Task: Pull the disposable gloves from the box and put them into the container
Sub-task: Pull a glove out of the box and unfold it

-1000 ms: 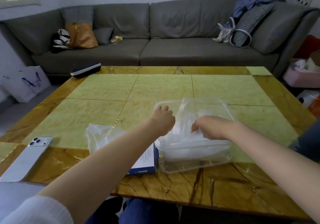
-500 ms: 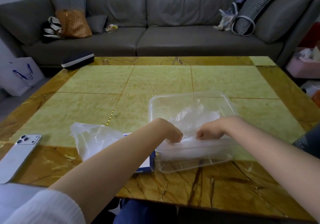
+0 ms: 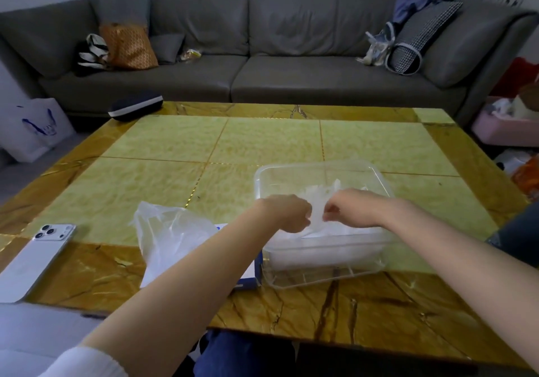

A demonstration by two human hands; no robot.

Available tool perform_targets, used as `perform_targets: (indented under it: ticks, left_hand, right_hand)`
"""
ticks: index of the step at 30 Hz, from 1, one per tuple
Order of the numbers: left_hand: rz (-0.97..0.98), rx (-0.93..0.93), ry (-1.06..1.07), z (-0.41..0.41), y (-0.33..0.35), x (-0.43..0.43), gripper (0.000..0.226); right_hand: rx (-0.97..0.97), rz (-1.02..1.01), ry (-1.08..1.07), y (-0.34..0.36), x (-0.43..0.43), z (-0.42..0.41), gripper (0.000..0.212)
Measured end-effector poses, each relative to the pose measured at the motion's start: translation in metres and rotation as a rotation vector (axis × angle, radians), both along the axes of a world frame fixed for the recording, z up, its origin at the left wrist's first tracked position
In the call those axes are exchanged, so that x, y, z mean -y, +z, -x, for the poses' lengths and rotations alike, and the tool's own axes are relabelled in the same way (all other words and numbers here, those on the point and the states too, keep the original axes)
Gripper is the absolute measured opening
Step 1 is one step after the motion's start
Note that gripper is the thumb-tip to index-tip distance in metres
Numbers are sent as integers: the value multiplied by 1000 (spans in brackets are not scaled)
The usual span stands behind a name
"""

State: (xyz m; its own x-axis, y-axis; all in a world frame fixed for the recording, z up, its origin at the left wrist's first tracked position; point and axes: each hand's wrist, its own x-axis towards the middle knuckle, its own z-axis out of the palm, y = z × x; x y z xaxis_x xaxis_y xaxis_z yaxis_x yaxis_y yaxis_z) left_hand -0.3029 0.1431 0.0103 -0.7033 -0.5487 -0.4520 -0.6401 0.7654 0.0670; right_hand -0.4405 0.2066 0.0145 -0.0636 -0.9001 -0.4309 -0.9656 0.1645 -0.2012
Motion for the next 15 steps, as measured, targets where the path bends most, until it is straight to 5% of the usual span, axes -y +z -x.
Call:
perform_targets:
  ticks: [3,7,11,15]
  left_hand:
    - [210,-347,47,-27,21,-20,35]
    - [429,-589,212,-83,28,-29,33]
    - [577,-556,363,-144,37,-24,38]
    - [504,-277,450,-189,33,-17,58]
  right_hand:
    - [-62,298,41,12,-5,-24,23]
    - [129,734,94,21,-10,-74,20]
    - [237,749,206,21,-8,-125,24]
    - [241,546,241,16,2,-169,48]
